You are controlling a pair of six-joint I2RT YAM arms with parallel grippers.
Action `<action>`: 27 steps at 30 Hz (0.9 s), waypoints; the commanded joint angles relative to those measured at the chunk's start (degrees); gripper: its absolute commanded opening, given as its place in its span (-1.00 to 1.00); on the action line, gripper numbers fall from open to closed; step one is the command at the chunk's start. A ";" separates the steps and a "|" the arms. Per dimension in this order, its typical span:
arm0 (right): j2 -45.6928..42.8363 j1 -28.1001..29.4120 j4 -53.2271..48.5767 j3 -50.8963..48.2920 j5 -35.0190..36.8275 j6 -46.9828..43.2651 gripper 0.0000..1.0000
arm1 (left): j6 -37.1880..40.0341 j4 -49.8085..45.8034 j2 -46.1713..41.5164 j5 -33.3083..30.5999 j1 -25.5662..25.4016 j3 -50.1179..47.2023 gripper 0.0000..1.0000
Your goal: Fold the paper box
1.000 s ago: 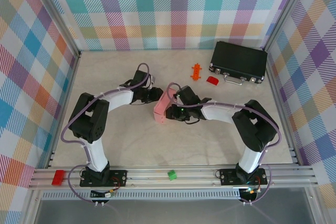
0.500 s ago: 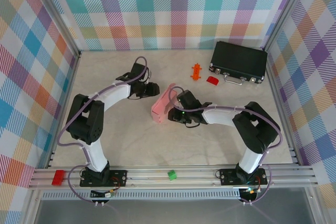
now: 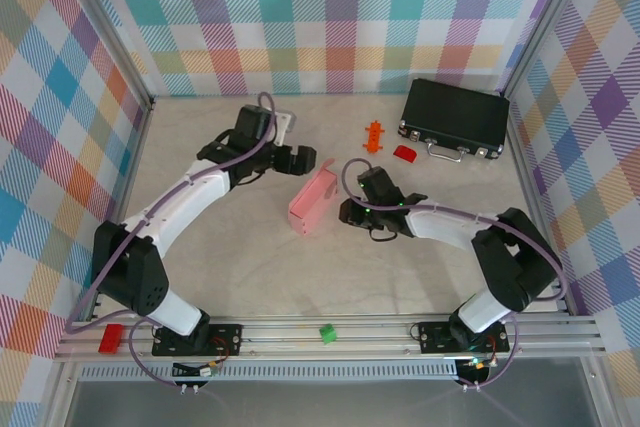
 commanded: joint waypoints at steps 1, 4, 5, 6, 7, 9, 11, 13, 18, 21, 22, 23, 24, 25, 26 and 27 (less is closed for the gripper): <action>-4.18 -2.43 -2.91 -2.43 1.29 -2.17 -0.36 | 9.80 -6.98 3.27 -1.05 -3.45 2.84 1.00; -7.56 -4.78 -3.99 -4.63 1.43 -2.74 -0.35 | 11.73 -9.42 5.50 -2.25 -5.07 4.61 1.00; -8.51 -5.39 -4.48 -5.17 1.60 -2.86 -0.34 | 11.80 -10.24 6.21 -2.25 -5.49 5.38 1.00; -9.44 -5.94 -5.01 -5.77 1.83 -2.93 -0.34 | 11.98 -11.45 7.21 -2.47 -6.10 6.44 1.00; -10.30 -6.58 -5.51 -6.31 1.98 -3.04 -0.34 | 12.36 -12.56 8.36 -2.87 -6.93 7.34 1.00; -11.57 -7.58 -5.96 -7.20 1.89 -3.14 -0.33 | 13.68 -14.01 10.12 -5.08 -8.67 8.44 1.00; -12.46 -8.27 -5.97 -7.84 1.65 -3.06 -0.33 | 14.32 -15.27 11.90 -7.63 -10.07 9.58 1.00; -12.94 -8.64 -6.04 -8.22 1.37 -3.07 -0.33 | 14.30 -16.69 13.69 -9.75 -10.74 11.08 1.00; -13.04 -8.79 -5.84 -8.44 0.63 -2.99 -0.32 | 14.25 -18.32 17.05 -13.40 -11.80 13.47 0.95; -12.90 -8.81 -5.74 -8.48 0.54 -2.85 -0.32 | 14.71 -19.88 18.66 -13.70 -12.16 14.86 0.86; -12.90 -8.82 -5.75 -8.46 0.50 -2.80 -0.32 | 14.88 -20.62 19.18 -13.55 -12.26 15.25 0.80; -12.82 -8.89 -5.69 -8.50 0.53 -2.87 -0.32 | 14.98 -21.07 19.47 -13.38 -12.35 15.58 0.75; -12.81 -8.89 -5.84 -8.53 0.55 -2.85 -0.32 | 15.02 -21.74 19.83 -13.10 -12.43 15.94 0.71; -12.81 -8.89 -5.83 -8.49 0.59 -2.84 -0.32 | 15.01 -22.36 20.08 -12.89 -12.51 16.25 0.65; -12.81 -8.90 -5.88 -8.53 0.63 -2.80 -0.32 | 15.07 -22.56 20.22 -12.90 -12.48 16.28 0.60; -12.80 -8.94 -5.92 -8.57 0.59 -2.82 -0.32 | 15.14 -22.78 20.39 -12.74 -12.53 16.28 0.55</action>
